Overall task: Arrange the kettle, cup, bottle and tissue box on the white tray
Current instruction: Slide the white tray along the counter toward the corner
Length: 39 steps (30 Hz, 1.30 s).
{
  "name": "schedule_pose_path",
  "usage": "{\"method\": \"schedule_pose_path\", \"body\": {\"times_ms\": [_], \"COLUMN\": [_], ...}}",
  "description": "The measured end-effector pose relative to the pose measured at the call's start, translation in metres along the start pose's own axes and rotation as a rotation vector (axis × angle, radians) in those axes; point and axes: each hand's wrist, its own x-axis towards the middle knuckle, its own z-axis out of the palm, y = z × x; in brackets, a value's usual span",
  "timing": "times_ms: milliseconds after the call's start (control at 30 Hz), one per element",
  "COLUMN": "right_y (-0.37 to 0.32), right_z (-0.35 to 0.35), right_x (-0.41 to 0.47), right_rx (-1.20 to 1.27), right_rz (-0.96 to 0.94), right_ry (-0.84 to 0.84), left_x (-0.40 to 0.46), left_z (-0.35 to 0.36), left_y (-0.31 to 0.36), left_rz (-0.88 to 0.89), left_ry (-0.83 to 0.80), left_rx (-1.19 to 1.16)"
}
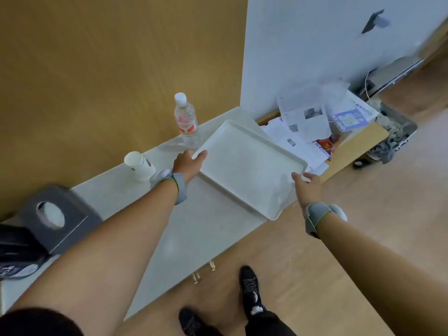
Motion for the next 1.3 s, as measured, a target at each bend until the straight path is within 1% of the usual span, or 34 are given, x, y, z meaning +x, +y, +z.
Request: {"method": "schedule_pose_path", "body": {"times_ms": [67,167,300,367,433,500,567,667,767,867,1033,1133,1300], "right_y": [0.003,0.006,0.001,0.0,0.001,0.001,0.002,0.006,0.009,0.015,0.02,0.02,0.012], "right_z": [0.001,0.007,0.014,0.015,0.013,0.009,0.006,0.005,0.009,0.01,0.025,0.038,0.067], "right_x": [0.004,0.008,0.018,0.026,0.035,0.041,0.045,0.048,0.046,0.044,0.022,0.002,-0.03], "right_rx": [0.016,0.052,0.064,0.019,-0.116,-0.27,-0.389,-0.455,-0.532,-0.623,-0.694,-0.719,-0.75], "right_rz": [0.073,0.163,0.265,0.304,0.316,0.298,0.279,0.281,0.25,0.214,0.094,0.028,-0.018], "right_ry": [0.005,-0.075,-0.089,-0.097,-0.112,-0.131,-0.148,-0.164,-0.198,-0.182,-0.211,-0.229,-0.276], "left_x": [0.006,0.016,0.029,0.033,0.033,0.029,0.02,-0.003,-0.033,-0.063,-0.108,-0.126,-0.158], "left_z": [0.003,0.008,0.01,0.008,0.008,0.008,0.008,0.008,0.007,0.01,0.009,0.004,-0.011], "left_y": [0.004,0.005,0.001,-0.003,-0.01,-0.02,-0.033,-0.051,-0.068,-0.082,-0.117,-0.14,-0.17], "left_rz": [-0.006,-0.014,0.038,0.054,0.048,0.033,0.027,0.03,0.01,0.007,-0.023,-0.08,-0.14], "left_ry": [0.018,0.034,-0.023,-0.031,-0.04,-0.065,-0.085,-0.065,0.011,-0.012,0.035,0.05,0.069], "left_rx": [0.031,0.098,0.266,0.33,0.407,0.454,0.445,0.401,0.395,0.374,0.293,0.284,0.271]}}
